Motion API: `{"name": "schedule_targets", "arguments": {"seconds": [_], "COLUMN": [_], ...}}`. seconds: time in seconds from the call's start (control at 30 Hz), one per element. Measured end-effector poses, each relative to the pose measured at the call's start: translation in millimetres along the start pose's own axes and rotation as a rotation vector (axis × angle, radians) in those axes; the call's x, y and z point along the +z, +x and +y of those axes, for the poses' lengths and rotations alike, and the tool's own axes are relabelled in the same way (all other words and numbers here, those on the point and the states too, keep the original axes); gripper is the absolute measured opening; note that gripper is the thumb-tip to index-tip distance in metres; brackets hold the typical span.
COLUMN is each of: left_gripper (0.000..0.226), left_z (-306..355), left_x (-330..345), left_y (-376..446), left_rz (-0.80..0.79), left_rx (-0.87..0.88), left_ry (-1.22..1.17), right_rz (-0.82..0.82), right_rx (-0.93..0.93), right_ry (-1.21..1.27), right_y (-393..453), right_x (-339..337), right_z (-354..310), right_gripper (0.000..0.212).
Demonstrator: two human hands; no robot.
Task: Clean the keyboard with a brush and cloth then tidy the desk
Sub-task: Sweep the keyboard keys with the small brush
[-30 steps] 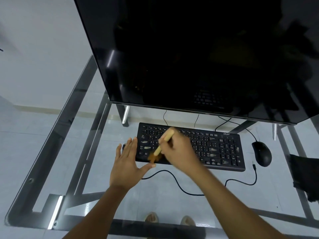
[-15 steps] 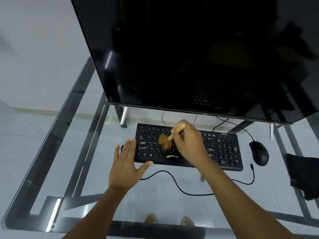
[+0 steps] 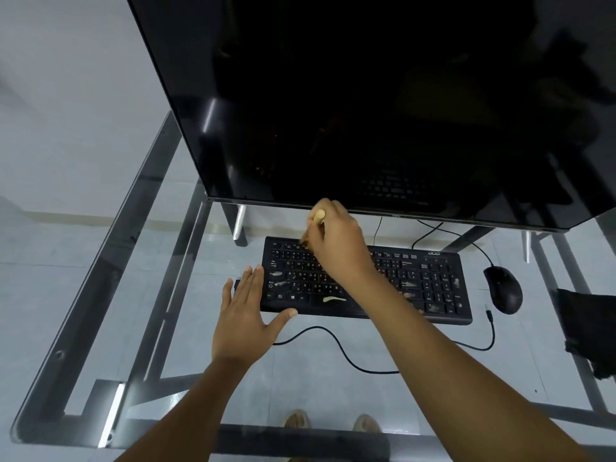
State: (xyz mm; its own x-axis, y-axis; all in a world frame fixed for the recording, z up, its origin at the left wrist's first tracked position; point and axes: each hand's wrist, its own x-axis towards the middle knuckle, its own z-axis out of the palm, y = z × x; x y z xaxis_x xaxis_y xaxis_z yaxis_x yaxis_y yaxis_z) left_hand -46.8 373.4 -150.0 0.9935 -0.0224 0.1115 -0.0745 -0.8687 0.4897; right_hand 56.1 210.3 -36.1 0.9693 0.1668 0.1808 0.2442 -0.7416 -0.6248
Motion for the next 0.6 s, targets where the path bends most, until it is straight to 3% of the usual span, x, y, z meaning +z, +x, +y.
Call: {"name": "schedule_targets", "arguments": {"seconds": [0.13,0.27,0.37,0.5,0.6], "left_gripper": [0.093,0.093,0.092,0.093,0.093], "left_z": [3,2,2,3,3], "left_x": [-1,-1,-1,-1,-1], "left_y": [0,0,0,-1,0], "left_rz": [0.003,-0.001,0.004,0.001,-0.005], "left_rx": [-0.022,-0.013,-0.018,-0.008,-0.016], "left_ry": [0.001,0.015,0.019,0.019,0.024], "right_rz": [-0.131,0.051,-0.13,0.044,-0.077], "right_rx": [-0.078,-0.023,-0.012,0.04,0.029], "right_ry": [-0.004,0.089,0.132,0.151,0.167], "right_y": [1,3,-2,-2,-5], "right_x": [11,9,11,11,14], "right_z": [-8,-3,2,6,2], "right_gripper": [0.011,0.007,0.005,0.005,0.006]}}
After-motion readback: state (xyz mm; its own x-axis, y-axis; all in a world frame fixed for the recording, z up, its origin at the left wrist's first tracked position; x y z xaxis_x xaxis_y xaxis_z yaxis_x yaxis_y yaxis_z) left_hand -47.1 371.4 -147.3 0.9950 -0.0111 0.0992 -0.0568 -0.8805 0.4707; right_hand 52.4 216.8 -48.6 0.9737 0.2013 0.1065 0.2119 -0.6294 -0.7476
